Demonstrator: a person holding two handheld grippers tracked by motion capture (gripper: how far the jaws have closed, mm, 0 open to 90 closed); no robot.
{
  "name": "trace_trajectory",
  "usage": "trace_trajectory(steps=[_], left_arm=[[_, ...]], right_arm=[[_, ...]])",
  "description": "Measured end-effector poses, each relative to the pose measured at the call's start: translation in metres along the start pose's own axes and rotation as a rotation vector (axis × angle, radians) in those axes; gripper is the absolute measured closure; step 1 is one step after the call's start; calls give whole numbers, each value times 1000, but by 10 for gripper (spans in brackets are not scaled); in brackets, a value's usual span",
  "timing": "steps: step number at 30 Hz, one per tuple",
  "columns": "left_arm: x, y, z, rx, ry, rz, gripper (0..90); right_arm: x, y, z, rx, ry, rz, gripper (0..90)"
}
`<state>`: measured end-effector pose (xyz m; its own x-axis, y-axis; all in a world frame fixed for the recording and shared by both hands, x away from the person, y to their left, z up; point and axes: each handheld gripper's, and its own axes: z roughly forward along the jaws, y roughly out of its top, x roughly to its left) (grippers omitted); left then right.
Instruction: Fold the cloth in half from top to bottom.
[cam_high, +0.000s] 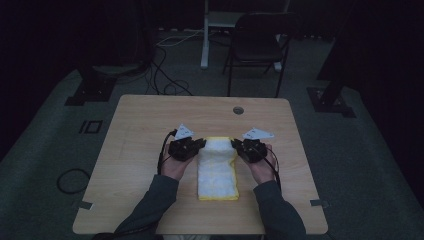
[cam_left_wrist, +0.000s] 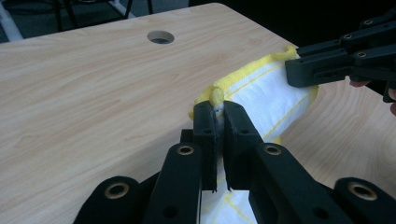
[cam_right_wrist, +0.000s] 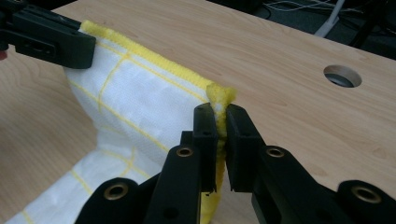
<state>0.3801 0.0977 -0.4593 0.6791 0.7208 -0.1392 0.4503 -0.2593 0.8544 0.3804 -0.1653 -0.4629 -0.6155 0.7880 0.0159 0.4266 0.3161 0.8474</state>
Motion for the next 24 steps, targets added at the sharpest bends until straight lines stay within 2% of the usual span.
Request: trace_trajectory(steps=[11,16,24], left_arm=[[-7,-10,-6,-1,-15,-6,854],[-9,-21,-12,-16,-29,-34,851],[-14,-32,-17,-11,-39,-37,851]], right_arm=[[7,-12,-6,-1,10,2,841],[12,-16,-10,-5,26,6,840],[17,-20,-13,6,39,-6,840]])
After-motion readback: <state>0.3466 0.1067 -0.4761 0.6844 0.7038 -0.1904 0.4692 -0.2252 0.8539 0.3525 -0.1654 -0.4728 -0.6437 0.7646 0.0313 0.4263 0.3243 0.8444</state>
